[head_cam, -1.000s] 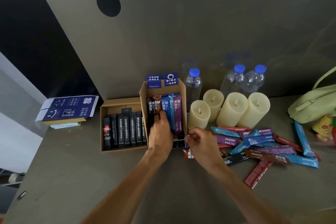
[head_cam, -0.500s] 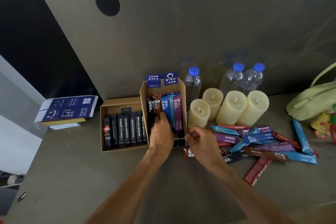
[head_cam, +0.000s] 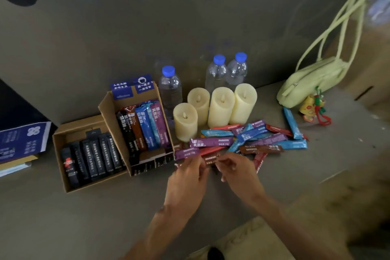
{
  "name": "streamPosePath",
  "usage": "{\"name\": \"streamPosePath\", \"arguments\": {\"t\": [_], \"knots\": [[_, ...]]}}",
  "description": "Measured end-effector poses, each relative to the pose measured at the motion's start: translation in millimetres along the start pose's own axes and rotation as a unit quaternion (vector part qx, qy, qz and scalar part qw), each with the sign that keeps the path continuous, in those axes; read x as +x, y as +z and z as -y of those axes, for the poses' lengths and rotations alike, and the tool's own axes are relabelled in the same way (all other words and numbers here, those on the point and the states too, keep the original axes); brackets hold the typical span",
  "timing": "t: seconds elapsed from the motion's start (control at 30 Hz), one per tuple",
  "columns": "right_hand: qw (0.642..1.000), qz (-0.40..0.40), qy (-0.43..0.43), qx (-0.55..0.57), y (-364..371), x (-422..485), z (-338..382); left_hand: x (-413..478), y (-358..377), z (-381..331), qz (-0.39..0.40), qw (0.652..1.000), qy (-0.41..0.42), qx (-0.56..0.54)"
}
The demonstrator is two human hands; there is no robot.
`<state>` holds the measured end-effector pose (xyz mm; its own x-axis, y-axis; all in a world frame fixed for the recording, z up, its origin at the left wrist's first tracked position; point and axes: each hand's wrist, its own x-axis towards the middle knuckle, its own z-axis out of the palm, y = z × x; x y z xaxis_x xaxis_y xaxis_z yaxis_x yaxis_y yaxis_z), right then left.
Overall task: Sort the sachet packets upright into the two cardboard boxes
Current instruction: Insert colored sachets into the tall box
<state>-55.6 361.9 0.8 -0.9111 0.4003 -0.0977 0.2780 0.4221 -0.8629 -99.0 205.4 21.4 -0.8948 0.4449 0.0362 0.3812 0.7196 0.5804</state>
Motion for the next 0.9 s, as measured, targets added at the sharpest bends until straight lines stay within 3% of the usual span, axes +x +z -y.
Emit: {"name": "streamPosePath", "arguments": {"t": [0.23, 0.6, 0.77, 0.9], "knots": [[0.992, -0.066, 0.087, -0.067, -53, -27, -53, 7, 69, -37, 0.156, 0.987, 0.031, 0.017], [0.976, -0.097, 0.191, -0.048, -94, -34, -83, 30, 108, -90, 0.135, 0.988, 0.001, 0.079], [0.973, -0.097, 0.211, -0.013, -103, -25, -87, 17, 98, -64, 0.165, 0.986, 0.022, 0.016], [0.976, -0.046, 0.203, 0.062, -103, -18, -78, 5, 88, -47, 0.151, 0.988, 0.037, -0.014]]}}
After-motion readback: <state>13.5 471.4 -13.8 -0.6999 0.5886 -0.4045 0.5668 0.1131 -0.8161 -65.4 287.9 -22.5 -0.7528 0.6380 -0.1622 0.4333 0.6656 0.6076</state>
